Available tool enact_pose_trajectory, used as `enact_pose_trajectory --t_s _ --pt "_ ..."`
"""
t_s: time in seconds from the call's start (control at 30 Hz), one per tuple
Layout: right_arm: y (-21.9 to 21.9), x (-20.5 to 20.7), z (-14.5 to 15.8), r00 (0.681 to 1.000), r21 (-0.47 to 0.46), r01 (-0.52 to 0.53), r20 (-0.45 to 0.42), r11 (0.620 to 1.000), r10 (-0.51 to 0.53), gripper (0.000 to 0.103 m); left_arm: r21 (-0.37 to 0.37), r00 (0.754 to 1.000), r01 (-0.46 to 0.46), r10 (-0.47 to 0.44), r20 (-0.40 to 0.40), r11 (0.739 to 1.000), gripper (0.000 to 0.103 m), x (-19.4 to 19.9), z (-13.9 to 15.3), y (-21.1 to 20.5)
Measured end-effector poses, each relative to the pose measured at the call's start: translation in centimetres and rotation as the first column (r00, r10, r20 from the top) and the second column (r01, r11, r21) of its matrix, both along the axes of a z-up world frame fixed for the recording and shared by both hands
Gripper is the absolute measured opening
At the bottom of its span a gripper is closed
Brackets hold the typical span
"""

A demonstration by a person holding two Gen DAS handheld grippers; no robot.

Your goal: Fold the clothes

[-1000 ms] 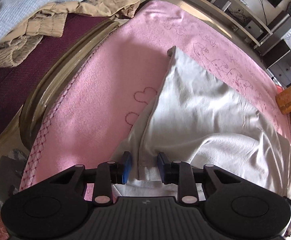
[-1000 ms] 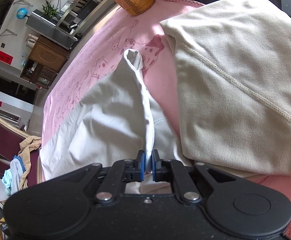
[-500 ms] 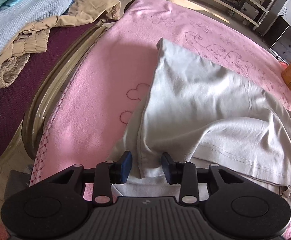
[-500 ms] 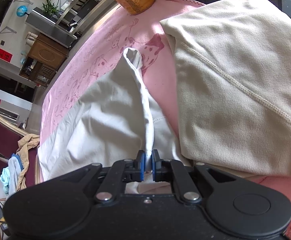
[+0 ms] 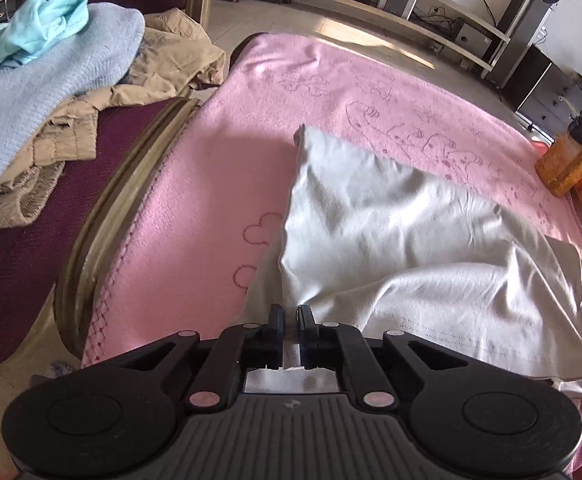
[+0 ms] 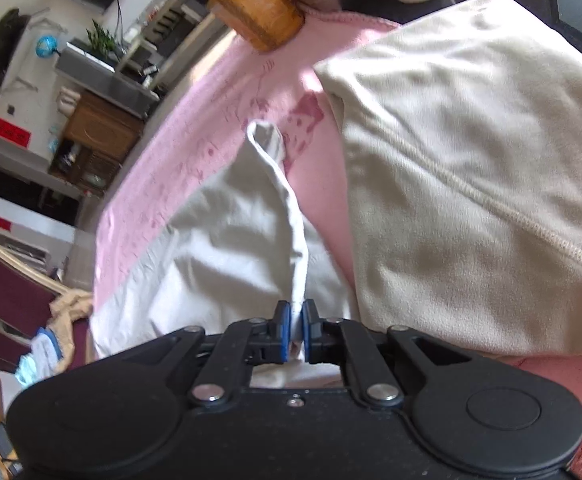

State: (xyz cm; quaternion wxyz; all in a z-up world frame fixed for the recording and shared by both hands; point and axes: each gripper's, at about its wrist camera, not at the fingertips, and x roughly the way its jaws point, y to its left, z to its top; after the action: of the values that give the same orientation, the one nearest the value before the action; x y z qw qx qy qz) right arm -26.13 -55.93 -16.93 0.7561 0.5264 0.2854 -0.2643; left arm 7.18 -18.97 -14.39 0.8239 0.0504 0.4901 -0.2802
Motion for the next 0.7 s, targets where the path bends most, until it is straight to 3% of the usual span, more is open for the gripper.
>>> enact_pose_trajectory --t_s 0.07,0.23,0.4,0.53,0.7 --pt "-0.5 -0.6 0.6 0.998 0.021 0.032 0.053 0.999 -0.033 0.005 0.014 1.000 -0.006 0.006 0.015 1.000 0.006 0.7 1.2 0.4" --pt "-1.2 -1.9 3.0 0.980 0.087 0.087 0.170 0.992 -0.101 0.005 -0.038 1.000 0.017 -0.017 -0.005 0.999 0.006 2.8 4.9 1.7" --pt "-0.4 -2.7 6.2 0.975 0.058 0.068 0.206 0.996 -0.079 0.005 -0.045 0.999 0.046 -0.047 -0.021 0.998 0.006 3.2 7.1 2.8" --pt "0.9 -3.3 7.3 0.991 -0.019 0.018 0.136 1.000 -0.016 0.005 0.044 0.995 0.096 -0.095 -0.023 0.994 0.006 1.3 5.3 3.0" --pt "2.5 -3.1 4.5 0.997 -0.047 -0.051 -0.052 0.998 0.048 0.005 0.204 0.992 0.130 -0.126 -0.032 0.970 0.006 -0.5 1.4 2.2"
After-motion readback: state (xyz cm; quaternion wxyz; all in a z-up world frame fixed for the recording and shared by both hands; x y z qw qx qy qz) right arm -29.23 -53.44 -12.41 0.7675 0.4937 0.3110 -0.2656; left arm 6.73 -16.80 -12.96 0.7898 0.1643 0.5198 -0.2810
